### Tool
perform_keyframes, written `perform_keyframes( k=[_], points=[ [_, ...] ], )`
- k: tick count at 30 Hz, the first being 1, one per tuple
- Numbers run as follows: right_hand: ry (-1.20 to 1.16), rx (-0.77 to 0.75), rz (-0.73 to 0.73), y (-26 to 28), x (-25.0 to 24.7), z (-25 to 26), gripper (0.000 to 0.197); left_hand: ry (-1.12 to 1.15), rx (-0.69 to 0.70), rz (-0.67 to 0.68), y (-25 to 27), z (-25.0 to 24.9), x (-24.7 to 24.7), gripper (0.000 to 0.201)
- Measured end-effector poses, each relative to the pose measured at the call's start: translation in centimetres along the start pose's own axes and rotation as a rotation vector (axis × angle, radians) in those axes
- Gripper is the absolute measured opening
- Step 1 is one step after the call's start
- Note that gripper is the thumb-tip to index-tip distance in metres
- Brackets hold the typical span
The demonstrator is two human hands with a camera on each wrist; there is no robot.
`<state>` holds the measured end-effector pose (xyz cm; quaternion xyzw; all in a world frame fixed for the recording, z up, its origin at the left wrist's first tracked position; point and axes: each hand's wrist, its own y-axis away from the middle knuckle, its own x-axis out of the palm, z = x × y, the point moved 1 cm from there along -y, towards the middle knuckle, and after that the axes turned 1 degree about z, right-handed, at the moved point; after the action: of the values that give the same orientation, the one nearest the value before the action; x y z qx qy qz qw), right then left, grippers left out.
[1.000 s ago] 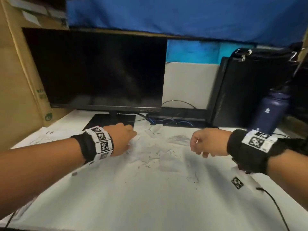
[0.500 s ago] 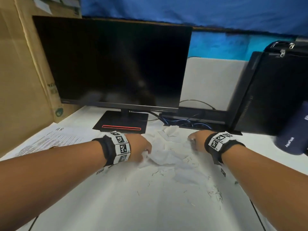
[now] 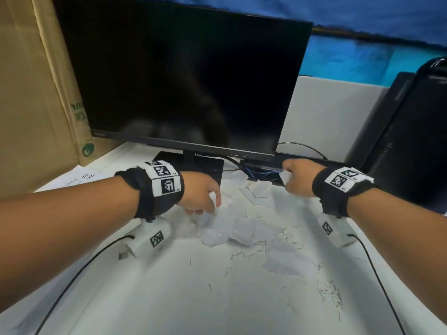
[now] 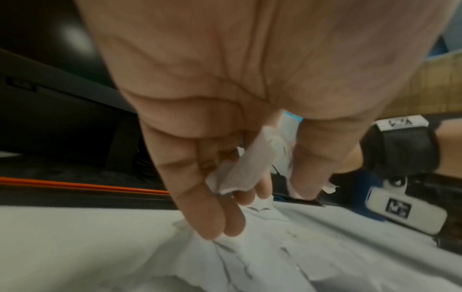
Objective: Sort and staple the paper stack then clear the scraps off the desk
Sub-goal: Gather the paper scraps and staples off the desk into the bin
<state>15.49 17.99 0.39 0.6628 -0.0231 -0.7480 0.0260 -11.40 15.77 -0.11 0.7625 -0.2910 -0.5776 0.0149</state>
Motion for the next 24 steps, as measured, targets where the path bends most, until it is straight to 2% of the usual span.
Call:
perform_keyframes(
  k=[2,4,6,8,9,11,14,20,24],
  points=[
    [-0.015,0.003,0.008,-1.5,0.7,0.9,0.02,0.098,0.03,0.022,-0.1,0.0,-0.1,0.021],
    [0.003,-0.001,0.053,-2.9,2.0,1.8,0.018,0.109,0.053,0.078,-0.3,0.0,0.4,0.026],
    [0.031,0.016,0.095,-4.2,3.2,2.5,0.029,-0.012,0.062,0.072,-0.6,0.0,0.9,0.029],
    [0.111,0.0,0.153,-5.0,3.9,3.1,0.043,-0.175,0.06,0.001,-1.1,0.2,1.3,0.03],
    [0.145,-0.003,0.189,-5.1,4.1,3.4,0.044,-0.228,0.051,-0.029,-1.4,0.3,1.3,0.03],
    [0.177,0.007,0.229,-5.3,4.5,3.7,0.04,-0.286,0.017,-0.053,-2.3,0.6,1.2,0.028],
    [0.156,0.021,0.2,-5.2,5.4,3.8,0.037,-0.327,-0.038,-0.052,-4.1,1.0,1.4,0.014],
    [0.058,0.015,0.173,-4.4,6.2,3.4,0.028,-0.444,-0.081,-0.062,-5.7,0.8,3.2,0.042],
    [0.082,-0.029,0.167,-4.1,5.0,4.0,0.012,-0.552,-0.07,0.036,-5.2,0.1,3.1,0.034]
  ],
)
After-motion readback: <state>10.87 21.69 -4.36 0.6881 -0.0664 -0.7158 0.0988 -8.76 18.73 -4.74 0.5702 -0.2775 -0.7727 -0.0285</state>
